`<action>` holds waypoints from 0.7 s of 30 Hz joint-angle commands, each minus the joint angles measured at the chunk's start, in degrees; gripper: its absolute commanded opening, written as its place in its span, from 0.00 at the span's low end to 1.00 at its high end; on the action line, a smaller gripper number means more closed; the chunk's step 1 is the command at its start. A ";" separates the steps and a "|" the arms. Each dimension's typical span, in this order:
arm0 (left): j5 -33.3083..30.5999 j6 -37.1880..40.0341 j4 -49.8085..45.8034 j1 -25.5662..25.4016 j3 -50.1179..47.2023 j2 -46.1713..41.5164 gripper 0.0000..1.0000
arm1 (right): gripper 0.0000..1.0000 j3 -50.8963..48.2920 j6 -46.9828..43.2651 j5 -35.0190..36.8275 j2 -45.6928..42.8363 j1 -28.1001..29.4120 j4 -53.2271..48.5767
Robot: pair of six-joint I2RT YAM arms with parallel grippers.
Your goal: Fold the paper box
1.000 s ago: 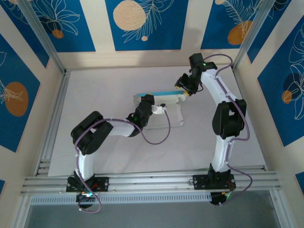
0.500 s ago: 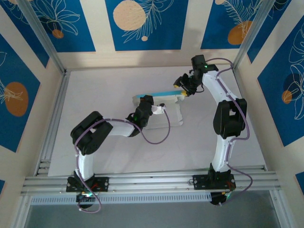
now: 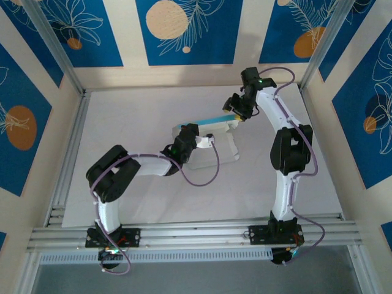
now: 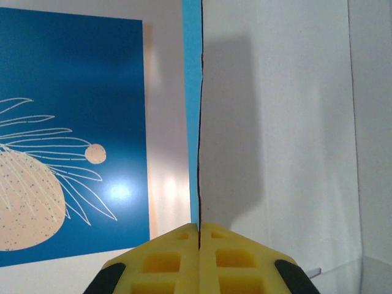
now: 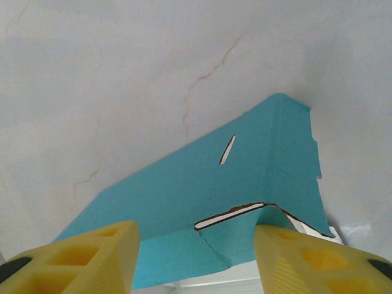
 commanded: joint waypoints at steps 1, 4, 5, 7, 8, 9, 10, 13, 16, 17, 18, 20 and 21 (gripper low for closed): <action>0.96 -1.41 -3.10 -0.11 -0.55 -2.35 0.00 | 0.55 2.30 -2.03 3.45 2.95 -2.79 -2.28; 1.30 -1.72 -3.31 -0.06 -0.81 -2.81 0.00 | 0.55 3.74 -2.57 2.21 3.83 -3.25 -2.53; 1.27 -1.91 -3.49 -0.09 -0.81 -2.89 0.00 | 0.55 3.75 -2.83 1.40 3.80 -3.10 -2.35; 1.52 -2.37 -3.66 -0.08 -0.78 -3.09 0.00 | 0.55 3.58 -3.74 -1.26 3.92 -2.16 -2.17; 1.53 -2.47 -3.82 -0.02 -0.77 -2.99 0.00 | 0.55 3.47 -4.36 -2.78 4.03 -1.59 -1.96; 1.72 -2.46 -3.78 -0.02 -0.71 -3.00 0.00 | 0.55 3.23 -5.02 -4.32 4.18 -0.91 -1.86; 1.78 -2.54 -3.82 -0.03 -0.75 -2.92 0.00 | 0.55 3.30 -5.68 -5.34 4.52 -0.27 -2.10; 1.83 -2.67 -3.91 -0.04 -0.65 -2.90 0.00 | 0.55 3.17 -6.52 -8.32 5.21 0.94 -2.42; 1.91 -2.93 -4.42 -0.10 -0.40 -3.00 0.00 | 0.55 0.26 -5.76 -13.87 3.75 1.31 0.93; 1.99 -3.02 -4.65 -0.11 -0.36 -3.05 0.00 | 0.55 -0.27 -5.31 -15.25 3.36 1.36 1.61; 2.05 -3.17 -4.90 -0.13 -0.22 -3.09 0.00 | 0.55 -0.86 -4.99 -16.59 3.04 1.44 2.27; 2.20 -3.33 -4.99 -0.17 -0.30 -3.11 0.00 | 0.53 -1.83 -4.71 -18.88 2.47 1.59 3.63; 2.19 -3.33 -5.27 -0.12 -0.22 -3.01 0.00 | 0.53 -2.04 -4.71 -19.98 2.33 1.66 3.77</action>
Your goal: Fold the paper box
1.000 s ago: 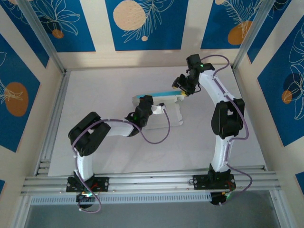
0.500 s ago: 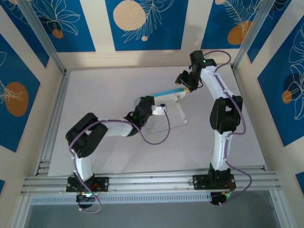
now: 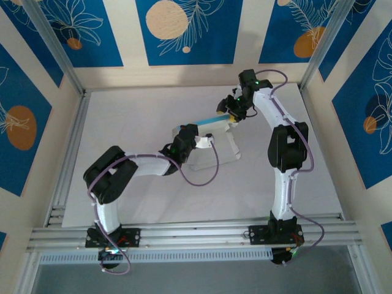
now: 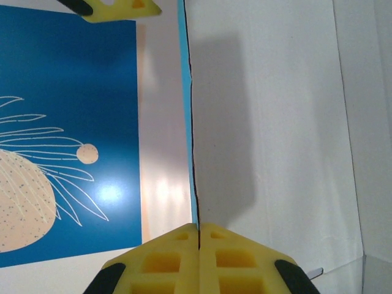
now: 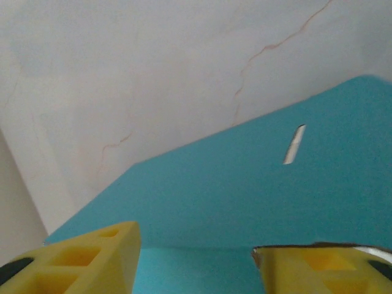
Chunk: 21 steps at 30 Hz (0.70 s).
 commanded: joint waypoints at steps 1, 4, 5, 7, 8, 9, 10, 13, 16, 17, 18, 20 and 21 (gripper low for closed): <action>1.25 -1.25 -2.24 -0.21 -0.30 -1.43 0.00 | 0.53 -1.11 0.24 -8.60 -0.22 0.49 1.50; 1.36 -1.36 -2.51 -0.17 -0.37 -1.49 0.00 | 0.49 -2.62 0.53 -10.47 -0.74 0.18 2.56; 1.43 -1.38 -2.56 -0.19 -0.34 -1.48 0.00 | 0.48 -3.57 0.78 -11.08 -1.16 -0.07 3.42; 1.31 -1.51 -2.58 -0.17 -0.40 -1.40 0.00 | 0.45 -7.13 2.23 -14.25 -2.63 -0.99 7.34; 1.29 -1.49 -2.55 -0.18 -0.41 -1.40 0.00 | 0.42 -8.98 3.38 -15.64 -3.40 -1.51 9.42; 1.29 -1.57 -2.61 -0.21 -0.48 -1.40 0.00 | 0.38 -11.07 4.97 -17.20 -4.15 -2.03 12.00; 1.33 -1.49 -2.61 -0.17 -0.48 -1.40 0.00 | 0.33 -13.06 6.31 -18.44 -4.92 -2.66 14.37; 1.32 -1.36 -2.82 -0.24 -0.47 -1.47 0.00 | 0.20 -16.64 8.65 -20.38 -6.41 -3.26 18.94; 1.31 -1.31 -2.85 -0.25 -0.34 -1.34 0.00 | 0.17 -19.29 10.18 -20.89 -7.47 -3.38 21.80; 1.29 -1.24 -2.83 -0.25 -0.32 -1.33 0.00 | 0.16 -20.52 11.11 -21.52 -7.98 -3.61 23.51; 1.28 -1.23 -2.77 -0.26 -0.39 -1.32 0.00 | 0.14 -21.94 12.35 -22.24 -8.40 -3.83 25.57; 1.04 -1.23 -2.61 -0.25 -0.48 -1.23 0.00 | 0.10 -24.64 14.43 -23.34 -9.21 -4.38 29.30; 0.91 -1.25 -2.44 -0.30 -0.48 -1.23 0.00 | 0.10 -25.74 15.29 -23.90 -9.39 -4.67 30.79</action>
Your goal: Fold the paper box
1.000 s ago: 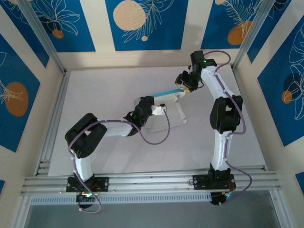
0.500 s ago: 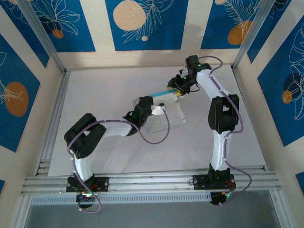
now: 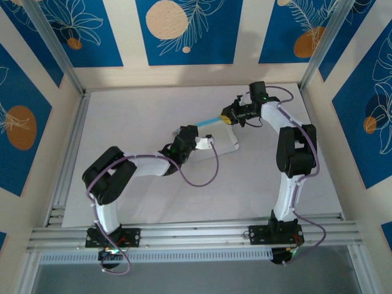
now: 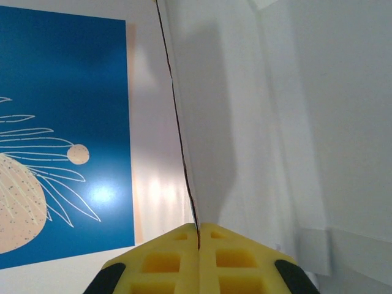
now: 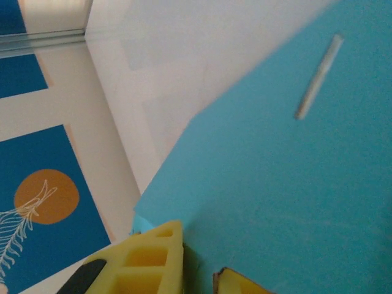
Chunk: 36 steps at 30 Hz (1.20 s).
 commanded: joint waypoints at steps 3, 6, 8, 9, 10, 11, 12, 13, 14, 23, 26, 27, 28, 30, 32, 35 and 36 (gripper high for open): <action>0.66 -0.53 -0.11 -0.19 -0.38 -0.53 0.00 | 0.06 -4.71 4.40 -5.29 -2.01 -0.41 6.85; 0.53 -0.69 -0.61 -0.21 -0.07 -0.37 0.00 | 0.05 -5.20 4.69 -5.56 -1.57 -0.59 7.37; 0.55 -0.99 -1.27 -0.24 0.35 -0.29 0.00 | 0.08 -5.39 4.90 -5.27 -1.38 -0.79 7.42; 0.50 -1.23 -1.65 -0.19 0.57 -0.25 0.00 | 0.11 -5.47 5.02 -5.32 -1.31 -0.93 7.40; 0.56 -1.53 -2.01 -0.19 0.89 -0.34 0.00 | 0.19 -5.26 5.21 -5.33 -1.13 -1.11 7.28; 0.51 -2.07 -2.35 -0.12 1.15 -0.45 0.00 | 0.27 -5.01 5.26 -5.31 -0.97 -1.35 6.97; 0.39 -2.98 -3.07 -0.06 1.69 -0.57 0.00 | 0.36 -4.67 5.26 -5.23 -0.97 -1.62 6.51; 0.30 -4.01 -4.10 0.13 2.38 -0.81 0.00 | 0.41 -4.31 5.04 -4.95 -1.11 -1.73 5.90; 0.44 -5.02 -5.01 0.28 2.94 -1.06 0.00 | 0.44 -3.96 4.86 -4.78 -1.27 -1.98 5.37; 7.21 -16.05 -28.43 3.13 13.59 -3.41 0.00 | 0.42 -1.46 2.76 -2.11 -2.88 -4.81 -1.34; 8.58 -16.17 -31.25 3.33 15.17 -3.48 0.00 | 0.23 -3.04 5.42 -2.85 -3.35 -5.59 0.64; 8.73 -16.04 -31.54 3.32 15.36 -3.52 0.00 | 0.22 -3.16 6.01 -3.19 -3.45 -5.77 1.10; 8.80 -15.88 -31.57 3.25 15.45 -3.57 0.00 | 0.22 -3.04 6.54 -3.90 -3.32 -5.85 1.30; 8.69 -15.76 -31.82 3.26 15.64 -3.55 0.00 | 0.22 -2.45 7.06 -5.09 -3.23 -5.91 1.16; 8.51 -15.32 -32.09 3.24 15.64 -3.52 0.00 | 0.23 -1.89 6.91 -5.63 -3.31 -5.95 0.24; 8.82 -15.88 -32.31 3.23 15.51 -3.79 0.00 | 0.17 -2.24 7.75 -5.83 -3.60 -5.97 -0.06; 8.91 -16.16 -32.57 3.22 15.55 -3.78 0.00 | 0.14 -2.43 8.40 -6.15 -3.58 -5.87 0.01</action>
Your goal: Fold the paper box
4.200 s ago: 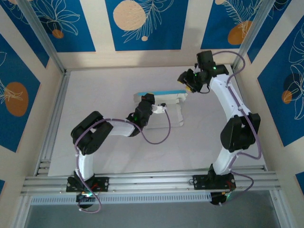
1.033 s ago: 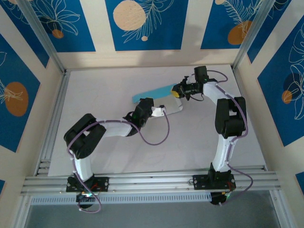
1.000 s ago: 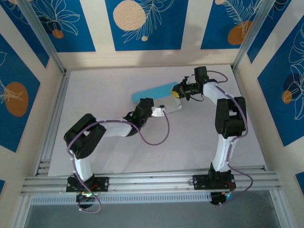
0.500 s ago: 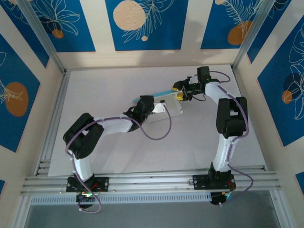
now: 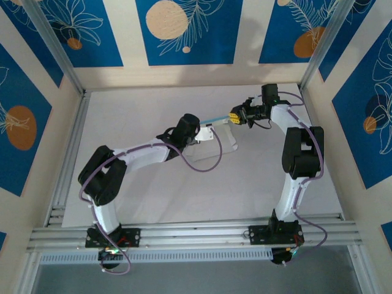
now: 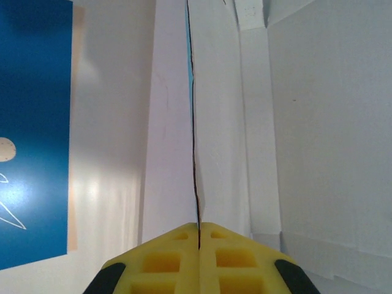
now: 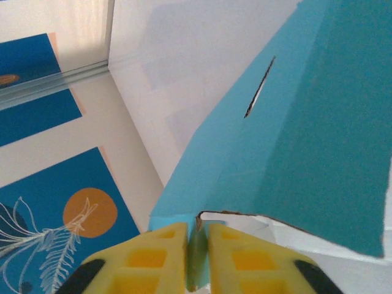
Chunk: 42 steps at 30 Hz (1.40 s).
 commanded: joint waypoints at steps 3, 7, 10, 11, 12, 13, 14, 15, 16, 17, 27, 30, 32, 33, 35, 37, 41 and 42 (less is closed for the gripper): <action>1.09 -1.20 -3.01 0.42 1.47 -1.69 0.00 | 0.05 0.07 2.99 -3.39 -1.85 0.25 -1.63; 1.00 -0.90 -3.12 0.37 1.55 -1.60 0.00 | 0.00 0.82 2.05 -3.04 -1.86 0.32 -3.92; 1.12 -0.82 -3.25 0.37 1.70 -1.55 0.00 | 0.00 1.01 1.68 -2.23 -1.88 0.28 -5.31; 1.12 -0.81 -3.36 0.33 1.82 -1.48 0.00 | 0.00 0.91 1.69 -1.51 -2.05 0.35 -5.73; 1.06 -0.78 -3.37 0.37 1.90 -1.40 0.00 | 0.00 0.71 1.72 -1.01 -2.27 0.35 -5.77; 1.10 -0.81 -3.53 0.33 1.99 -1.41 0.00 | 0.00 0.58 1.80 -0.73 -2.45 0.30 -5.97; 1.20 -0.81 -3.62 0.29 2.09 -1.36 0.00 | 0.00 0.66 1.94 0.25 -2.51 0.31 -6.63; 1.15 -0.81 -3.71 0.27 2.16 -1.35 0.00 | 0.00 0.58 2.14 0.52 -2.66 0.26 -6.80; 1.09 -0.76 -3.77 0.29 2.19 -1.40 0.00 | 0.00 0.64 2.30 0.30 -2.59 0.24 -6.83; 1.14 -0.67 -3.86 0.28 2.28 -1.45 0.00 | 0.00 0.80 2.63 0.34 -2.52 0.21 -7.12; 1.46 -0.89 -4.98 0.75 3.55 -1.84 0.00 | 0.53 5.55 -0.60 5.48 -4.26 0.00 -14.70; 2.13 -1.04 -6.23 1.37 4.73 -2.08 0.00 | 0.57 7.20 -3.87 8.63 -6.51 0.25 -18.98; 1.93 -0.07 -5.63 1.55 4.88 -1.76 0.00 | 0.57 8.63 -7.03 11.16 -7.92 0.61 -22.38; 1.74 0.65 -5.13 1.54 4.87 -1.43 0.00 | 0.57 9.27 -8.47 13.08 -8.68 0.69 -23.78; 1.86 1.39 -3.05 1.75 4.05 -0.78 0.00 | 0.55 9.51 -10.98 17.02 -9.93 0.70 -25.55; 1.91 1.86 -2.06 1.84 3.75 0.25 0.00 | 0.53 9.91 -12.73 20.85 -10.25 0.44 -26.72; 1.56 3.02 0.54 2.54 4.07 2.08 0.00 | 0.52 12.18 -13.97 24.35 -8.25 -0.09 -28.18; 1.44 3.42 0.78 2.79 4.39 2.50 0.00 | 0.52 12.96 -14.01 24.42 -7.42 -0.18 -28.39</action>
